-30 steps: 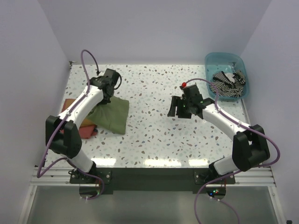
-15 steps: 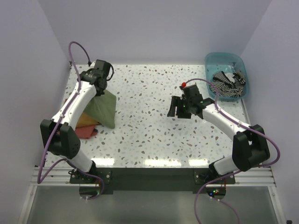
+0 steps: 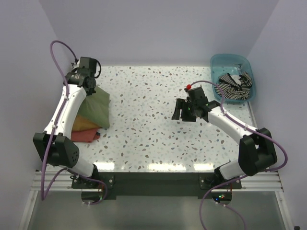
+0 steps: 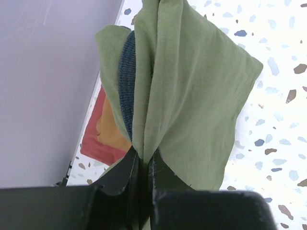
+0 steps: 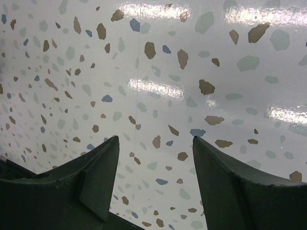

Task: Fold and stack the tank tops
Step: Neatly place the folded tank top to the corner

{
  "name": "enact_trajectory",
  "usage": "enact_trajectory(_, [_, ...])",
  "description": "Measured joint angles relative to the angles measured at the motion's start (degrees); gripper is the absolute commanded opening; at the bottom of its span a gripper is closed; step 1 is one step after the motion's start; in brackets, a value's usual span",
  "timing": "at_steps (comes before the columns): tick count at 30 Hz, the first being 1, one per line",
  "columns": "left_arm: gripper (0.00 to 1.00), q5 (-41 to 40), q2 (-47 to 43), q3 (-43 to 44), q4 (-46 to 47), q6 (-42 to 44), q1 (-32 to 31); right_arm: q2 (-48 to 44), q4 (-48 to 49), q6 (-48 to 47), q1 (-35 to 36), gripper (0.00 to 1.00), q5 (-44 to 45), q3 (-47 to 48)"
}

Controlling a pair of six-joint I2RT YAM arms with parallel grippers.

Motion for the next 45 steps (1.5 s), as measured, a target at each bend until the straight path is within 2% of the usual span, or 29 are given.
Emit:
enact_trajectory(7, [0.00,4.0,-2.1,-1.8,1.8,1.1,5.7,0.0,0.4,0.1,0.0,0.66,0.0,0.0])
enact_trajectory(15, [0.00,5.1,-2.1,-10.8,7.0,0.8,13.3,0.1,1.1,0.2,0.5,0.66,0.0,0.0])
enact_trajectory(23, [0.00,1.9,6.3,-14.4,12.1,0.2,17.6,0.2,1.7,0.2,1.2,0.66,0.0,0.0])
enact_trajectory(26, [0.03,1.2,9.4,-14.4,13.0,-0.6,19.1,0.2,1.9,0.2,1.2,0.66,-0.1,-0.2])
enact_trajectory(30, [0.30,0.4,11.9,-13.7,13.0,-2.0,21.3,0.2,2.4,0.2,1.2,0.66,0.0,-0.7])
enact_trajectory(32, [0.36,0.1,12.7,-12.7,12.9,-2.6,22.2,0.2,2.6,0.2,1.2,0.66,-0.1,-1.0])
enact_trajectory(33, [0.46,0.0,13.0,-12.0,12.9,-2.8,22.6,0.2,2.6,0.2,1.2,0.66,-0.1,-1.2])
enact_trajectory(35, [0.56,-0.5,13.1,-10.9,13.0,-3.1,23.0,0.2,2.6,0.1,1.2,0.66,-0.1,-1.4])
enact_trajectory(40, [0.69,-1.1,13.3,-6.2,12.7,-4.3,23.6,0.2,2.6,0.1,1.2,0.66,-0.1,-1.5])
enact_trajectory(45, [0.73,1.7,12.3,-4.3,13.2,-4.5,23.6,0.2,2.5,0.1,1.2,0.66,0.0,-1.5])
